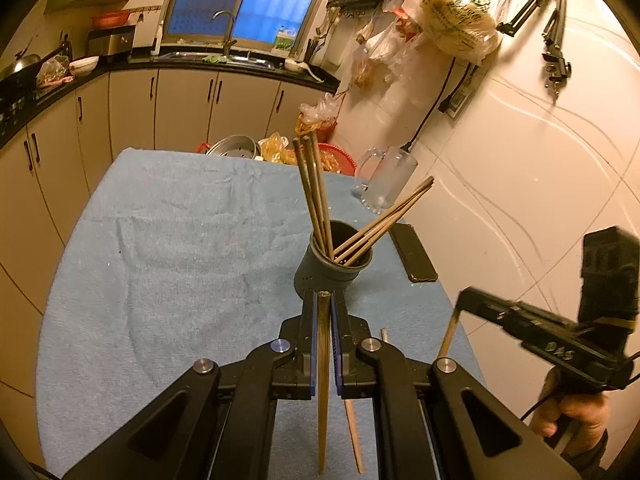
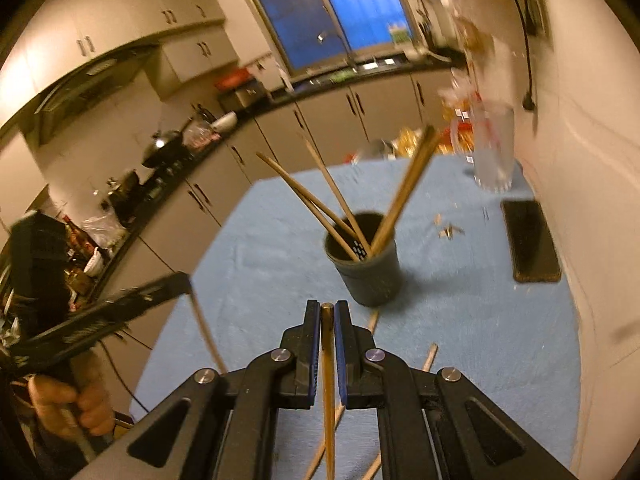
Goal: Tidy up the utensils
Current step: 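Lift the chopstick with the right tool and carry it above the grey cup, then lower the chopstick into the grey cup and open the right tool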
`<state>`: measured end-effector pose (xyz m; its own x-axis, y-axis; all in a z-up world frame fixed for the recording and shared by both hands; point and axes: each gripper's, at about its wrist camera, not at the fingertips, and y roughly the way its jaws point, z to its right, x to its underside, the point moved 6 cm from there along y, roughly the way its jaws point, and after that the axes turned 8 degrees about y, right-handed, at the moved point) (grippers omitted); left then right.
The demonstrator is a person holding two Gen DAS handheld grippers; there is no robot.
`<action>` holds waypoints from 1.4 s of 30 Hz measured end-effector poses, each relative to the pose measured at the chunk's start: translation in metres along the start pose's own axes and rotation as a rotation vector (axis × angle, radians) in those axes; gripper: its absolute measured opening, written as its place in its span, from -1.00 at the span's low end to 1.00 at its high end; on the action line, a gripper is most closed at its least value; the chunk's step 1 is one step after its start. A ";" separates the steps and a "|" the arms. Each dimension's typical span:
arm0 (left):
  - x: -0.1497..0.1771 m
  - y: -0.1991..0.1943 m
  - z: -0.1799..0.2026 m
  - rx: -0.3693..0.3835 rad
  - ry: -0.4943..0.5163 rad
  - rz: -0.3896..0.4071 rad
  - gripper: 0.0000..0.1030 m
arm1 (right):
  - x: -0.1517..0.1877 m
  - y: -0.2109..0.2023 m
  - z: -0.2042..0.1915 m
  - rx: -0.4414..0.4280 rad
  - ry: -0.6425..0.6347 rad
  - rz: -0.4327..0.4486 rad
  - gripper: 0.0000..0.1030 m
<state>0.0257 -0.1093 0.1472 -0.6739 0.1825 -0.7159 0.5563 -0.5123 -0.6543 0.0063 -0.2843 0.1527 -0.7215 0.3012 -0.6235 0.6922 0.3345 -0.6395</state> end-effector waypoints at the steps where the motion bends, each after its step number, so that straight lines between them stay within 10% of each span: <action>1: 0.000 -0.002 0.001 0.000 0.003 0.005 -0.87 | -0.003 -0.008 -0.005 -0.007 -0.012 0.018 -0.84; 42: -0.142 -0.048 0.030 -0.057 0.082 0.238 -0.88 | -0.125 -0.083 -0.053 0.058 -0.134 0.272 -0.85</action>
<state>0.0798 -0.1354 0.2875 -0.4804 0.1317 -0.8671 0.7225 -0.5010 -0.4764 0.0381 -0.3026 0.3078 -0.5039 0.2512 -0.8264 0.8622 0.2047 -0.4634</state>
